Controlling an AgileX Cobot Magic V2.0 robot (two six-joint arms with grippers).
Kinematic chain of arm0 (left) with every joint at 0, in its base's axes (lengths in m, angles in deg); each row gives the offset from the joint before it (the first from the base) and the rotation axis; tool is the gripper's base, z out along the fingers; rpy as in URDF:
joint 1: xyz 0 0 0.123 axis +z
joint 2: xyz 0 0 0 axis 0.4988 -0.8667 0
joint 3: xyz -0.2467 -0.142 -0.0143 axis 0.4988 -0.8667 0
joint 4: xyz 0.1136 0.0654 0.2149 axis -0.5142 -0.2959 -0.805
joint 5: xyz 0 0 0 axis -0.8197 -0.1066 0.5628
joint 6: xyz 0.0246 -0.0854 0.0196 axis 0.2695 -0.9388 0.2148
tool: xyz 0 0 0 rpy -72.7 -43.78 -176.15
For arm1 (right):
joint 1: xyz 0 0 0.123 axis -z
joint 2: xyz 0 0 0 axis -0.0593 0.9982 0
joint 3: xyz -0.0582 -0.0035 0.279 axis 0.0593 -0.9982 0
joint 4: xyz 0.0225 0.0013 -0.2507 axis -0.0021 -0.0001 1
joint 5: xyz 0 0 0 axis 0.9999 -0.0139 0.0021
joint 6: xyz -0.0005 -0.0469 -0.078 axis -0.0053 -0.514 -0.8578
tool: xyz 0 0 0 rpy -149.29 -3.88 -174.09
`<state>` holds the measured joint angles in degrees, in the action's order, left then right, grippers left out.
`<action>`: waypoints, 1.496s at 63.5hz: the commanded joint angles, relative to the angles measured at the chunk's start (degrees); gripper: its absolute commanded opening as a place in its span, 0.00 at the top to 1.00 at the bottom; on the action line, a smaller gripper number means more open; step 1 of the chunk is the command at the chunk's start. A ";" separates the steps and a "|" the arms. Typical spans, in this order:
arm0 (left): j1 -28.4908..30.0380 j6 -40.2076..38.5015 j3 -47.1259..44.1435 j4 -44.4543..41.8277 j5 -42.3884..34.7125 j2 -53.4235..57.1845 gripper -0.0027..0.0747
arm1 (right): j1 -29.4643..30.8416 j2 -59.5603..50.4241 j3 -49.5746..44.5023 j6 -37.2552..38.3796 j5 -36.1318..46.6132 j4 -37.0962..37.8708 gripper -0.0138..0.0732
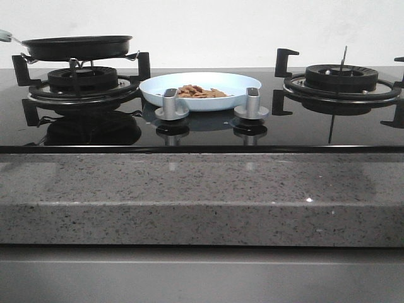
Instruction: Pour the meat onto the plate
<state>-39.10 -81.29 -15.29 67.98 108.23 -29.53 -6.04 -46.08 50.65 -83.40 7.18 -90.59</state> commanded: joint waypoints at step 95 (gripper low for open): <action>11.06 -0.40 -23.17 4.49 -15.72 19.97 0.99 | 0.22 0.23 1.39 -0.52 4.27 0.74 0.91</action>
<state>-28.09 -81.29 -38.14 71.94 97.81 -10.54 -6.04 -46.08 50.44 -83.40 7.18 -90.59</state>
